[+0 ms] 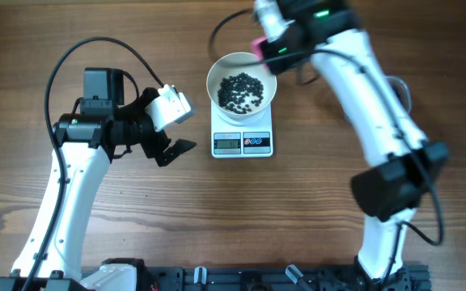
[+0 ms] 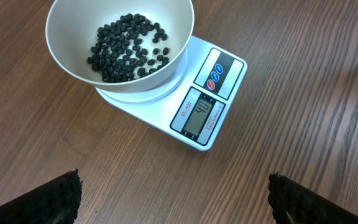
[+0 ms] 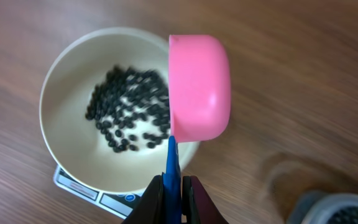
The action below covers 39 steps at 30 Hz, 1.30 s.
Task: Scoop item into bowl and weigh 150g on scale
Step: 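Return the empty scoop right and dip it into the bean tub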
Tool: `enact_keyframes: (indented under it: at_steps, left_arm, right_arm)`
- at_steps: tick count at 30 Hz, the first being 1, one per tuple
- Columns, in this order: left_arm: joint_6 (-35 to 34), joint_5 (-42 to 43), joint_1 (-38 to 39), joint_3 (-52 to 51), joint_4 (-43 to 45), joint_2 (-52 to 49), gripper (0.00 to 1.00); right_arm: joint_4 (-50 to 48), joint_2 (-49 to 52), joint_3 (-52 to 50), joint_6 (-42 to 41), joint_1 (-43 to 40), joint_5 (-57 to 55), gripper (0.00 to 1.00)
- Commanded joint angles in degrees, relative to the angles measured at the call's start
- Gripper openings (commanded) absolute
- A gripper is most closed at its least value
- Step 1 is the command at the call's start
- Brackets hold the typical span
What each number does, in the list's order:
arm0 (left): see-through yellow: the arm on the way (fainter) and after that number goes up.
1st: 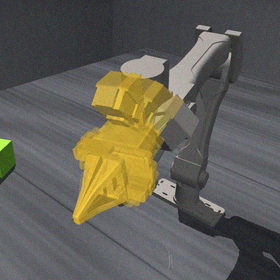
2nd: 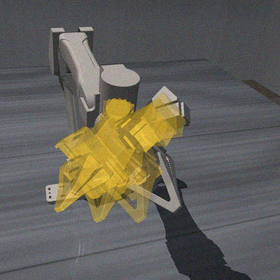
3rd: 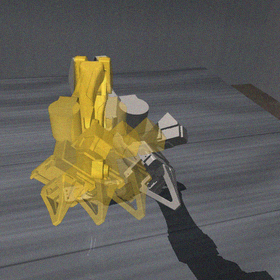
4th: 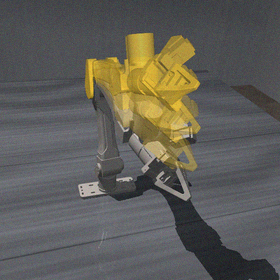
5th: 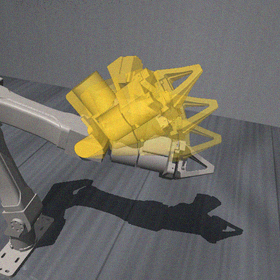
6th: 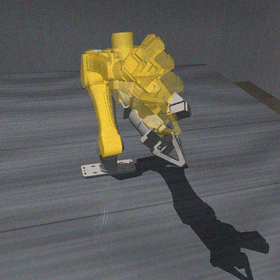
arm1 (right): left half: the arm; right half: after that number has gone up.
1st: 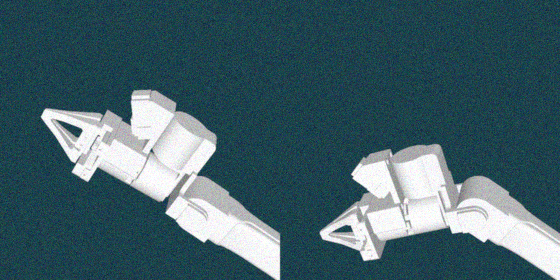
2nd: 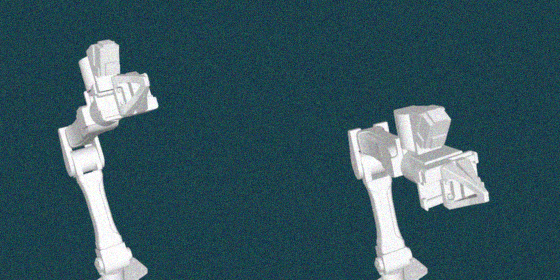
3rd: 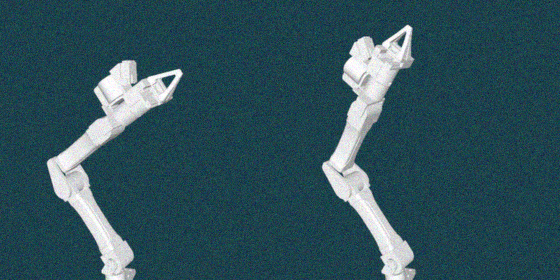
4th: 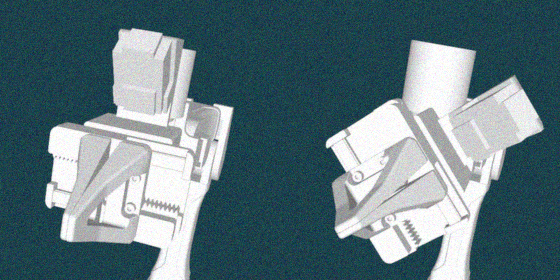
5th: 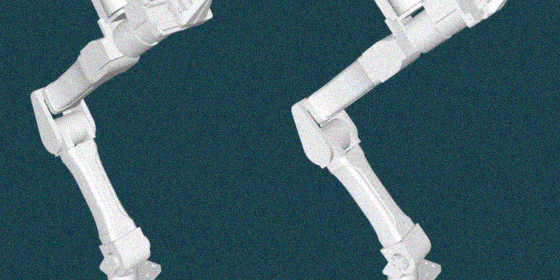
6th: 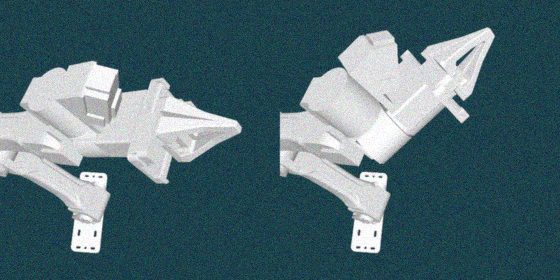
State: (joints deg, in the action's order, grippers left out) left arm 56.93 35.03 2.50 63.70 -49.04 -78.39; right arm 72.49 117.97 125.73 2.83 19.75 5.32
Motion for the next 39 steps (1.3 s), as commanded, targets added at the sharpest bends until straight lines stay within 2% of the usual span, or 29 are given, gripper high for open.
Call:
enact_keyframes:
  at_steps: [1, 6, 12, 22, 28, 33, 39]
  left_arm:
    - [1.18, 0.24, -0.28, -0.13, 0.11, -0.39, 1.0]
    - [1.18, 0.24, -0.28, -0.13, 0.11, -0.39, 1.0]
    - [1.18, 0.24, -0.28, -0.13, 0.11, -0.39, 1.0]
    - [1.18, 0.24, -0.28, -0.13, 0.11, -0.39, 1.0]
    - [1.16, 0.24, -0.28, -0.13, 0.11, -0.39, 1.0]
    - [1.18, 0.26, -0.28, -0.13, 0.11, -0.39, 1.0]
    - [1.18, 0.24, -0.28, -0.13, 0.11, -0.39, 1.0]
  right_arm:
    - [0.81, -7.34, 1.57, -0.92, -8.59, 8.09, 0.04]
    - [6.67, -12.35, 1.55, -0.81, -22.32, 1.73, 0.04]
    - [12.37, -11.78, 0.44, 1.9, -30.42, -3.76, 0.04]
    - [8.17, -10.16, -12.7, 1.07, -28.61, -8.31, 0.04]
    - [4.26, -10.05, -21.14, -0.07, -25.16, -15.91, 0.04]
    - [1.84, -9.75, -26.18, -3.06, -22.53, -26.53, 0.04]
    - [-1.38, -9.31, -30.88, -3.04, -21.9, -27.54, 0.04]
